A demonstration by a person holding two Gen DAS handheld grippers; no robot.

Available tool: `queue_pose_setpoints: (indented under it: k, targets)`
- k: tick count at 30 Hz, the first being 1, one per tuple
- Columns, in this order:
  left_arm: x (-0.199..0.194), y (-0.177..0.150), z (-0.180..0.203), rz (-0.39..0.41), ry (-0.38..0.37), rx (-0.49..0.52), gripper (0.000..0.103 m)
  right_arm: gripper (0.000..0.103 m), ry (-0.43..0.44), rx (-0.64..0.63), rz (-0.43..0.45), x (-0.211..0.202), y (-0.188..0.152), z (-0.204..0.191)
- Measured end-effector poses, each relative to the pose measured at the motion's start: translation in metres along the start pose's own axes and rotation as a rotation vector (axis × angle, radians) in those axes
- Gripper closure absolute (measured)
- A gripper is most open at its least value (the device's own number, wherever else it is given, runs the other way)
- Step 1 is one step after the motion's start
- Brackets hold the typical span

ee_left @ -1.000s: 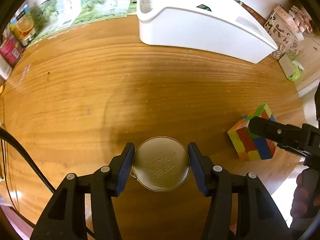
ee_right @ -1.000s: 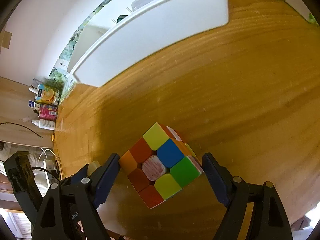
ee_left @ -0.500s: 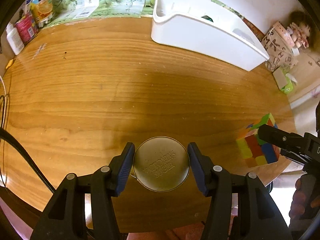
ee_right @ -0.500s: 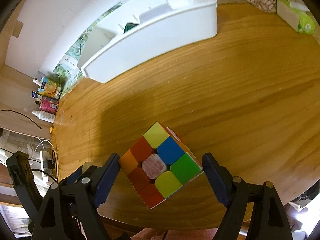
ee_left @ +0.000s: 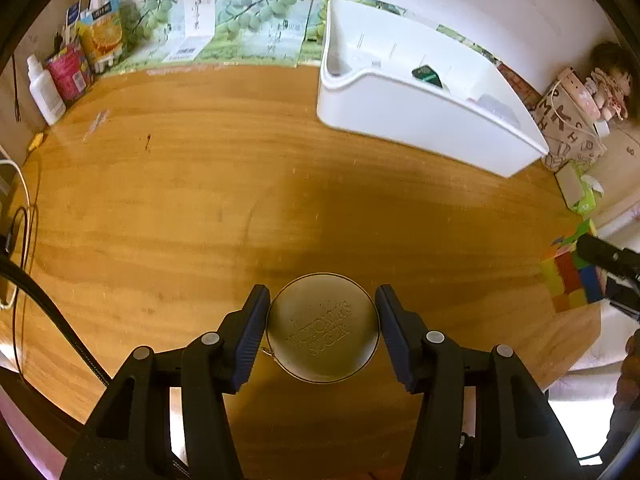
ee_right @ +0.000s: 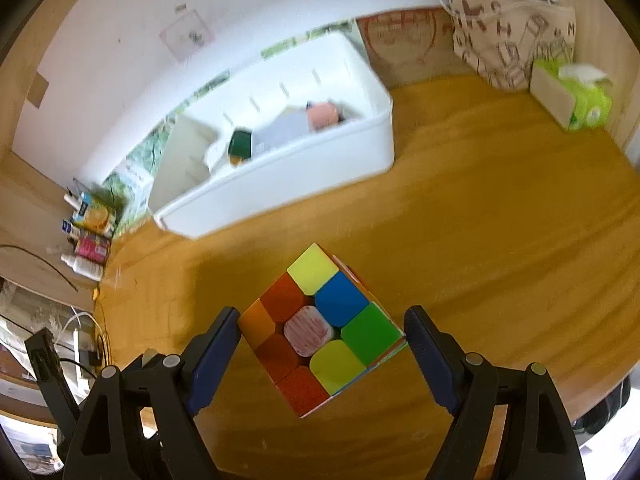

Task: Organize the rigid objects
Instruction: 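Lift and carry tin with left tool while right tool carries cube to basket, then open left tool to drop tin while right tool releases cube in basket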

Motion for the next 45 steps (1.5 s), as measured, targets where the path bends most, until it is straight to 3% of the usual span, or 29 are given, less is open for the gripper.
queue_pose_setpoints:
  k: [15,31,45]
  targets:
    - [-0.02,0.085,0.029,0.141,0.052,-0.001,0.045,0.019,0.07,-0.127,0.099,-0.015,0.113,-0.012]
    - [-0.035,0.195,0.049,0.316,0.126,0.036,0.045,0.019,0.137,-0.261,0.134,0.014,0.179,-0.035]
    - [-0.009,0.232,0.087,0.409,0.02,0.029,0.045,0.019,0.216,-0.333,0.174,0.064,0.202,-0.039]
Point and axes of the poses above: each gripper's, at about its wrist camera, not at the fingertips, and x roughly the way its jaws point, z to its right, y to its top, the point moved 8 cm from there along x, roughly the way its jaws point, and after that the axes turned 1 degree about y, right-handed, at the moved point
